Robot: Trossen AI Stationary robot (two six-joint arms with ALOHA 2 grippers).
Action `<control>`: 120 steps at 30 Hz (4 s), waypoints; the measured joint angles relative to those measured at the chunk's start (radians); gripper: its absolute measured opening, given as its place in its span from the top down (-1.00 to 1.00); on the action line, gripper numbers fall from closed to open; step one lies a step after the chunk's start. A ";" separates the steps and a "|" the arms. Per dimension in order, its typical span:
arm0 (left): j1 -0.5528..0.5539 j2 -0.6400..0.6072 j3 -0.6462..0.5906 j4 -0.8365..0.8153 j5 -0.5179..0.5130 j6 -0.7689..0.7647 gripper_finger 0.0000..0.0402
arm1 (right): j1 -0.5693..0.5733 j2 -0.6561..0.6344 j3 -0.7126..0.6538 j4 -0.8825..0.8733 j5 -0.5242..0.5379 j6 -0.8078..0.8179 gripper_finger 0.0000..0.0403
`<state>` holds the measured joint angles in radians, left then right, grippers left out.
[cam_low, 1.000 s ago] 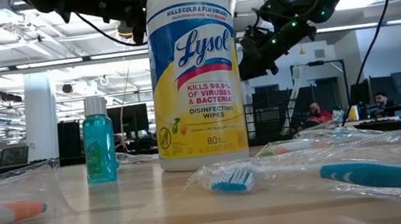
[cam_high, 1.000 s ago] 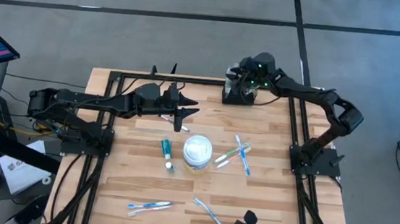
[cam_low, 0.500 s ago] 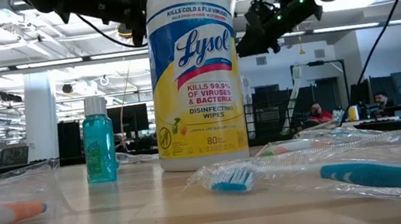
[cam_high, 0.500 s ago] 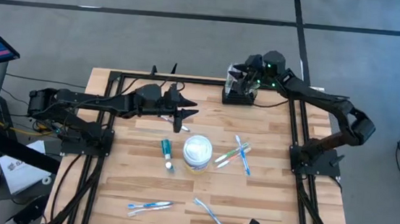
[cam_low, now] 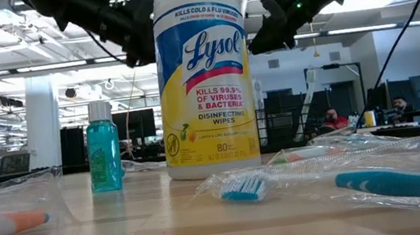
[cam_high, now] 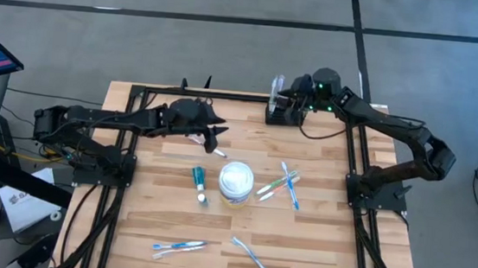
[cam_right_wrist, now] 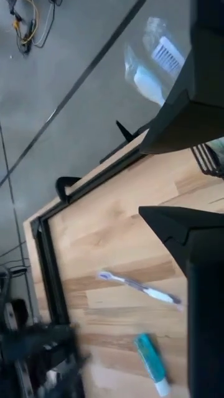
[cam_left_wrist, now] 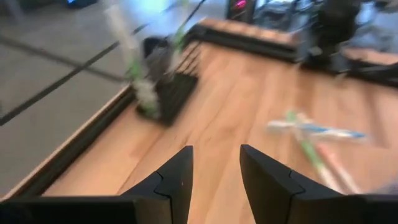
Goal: Pick & Place toothbrushing station
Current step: Put the purple toothbrush into the black mesh organizer
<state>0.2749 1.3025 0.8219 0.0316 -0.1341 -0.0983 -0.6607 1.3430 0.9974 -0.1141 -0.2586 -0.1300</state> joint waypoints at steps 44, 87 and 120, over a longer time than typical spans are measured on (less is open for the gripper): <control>0.189 0.005 -0.328 -0.197 -0.014 -0.563 0.45 | 0.066 0.000 0.000 -0.030 -0.001 -0.038 0.34; 0.230 -0.104 -0.477 -0.109 -0.075 -0.294 0.45 | 0.066 0.001 0.000 -0.085 -0.001 -0.037 0.36; 0.230 0.031 -0.469 0.039 -0.061 0.200 0.66 | 0.066 0.001 0.000 -0.080 -0.001 -0.037 0.37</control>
<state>0.5045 1.3331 0.3527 0.0710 -0.1953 0.1013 -0.5949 1.3441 0.9974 -0.1944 -0.2596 -0.1673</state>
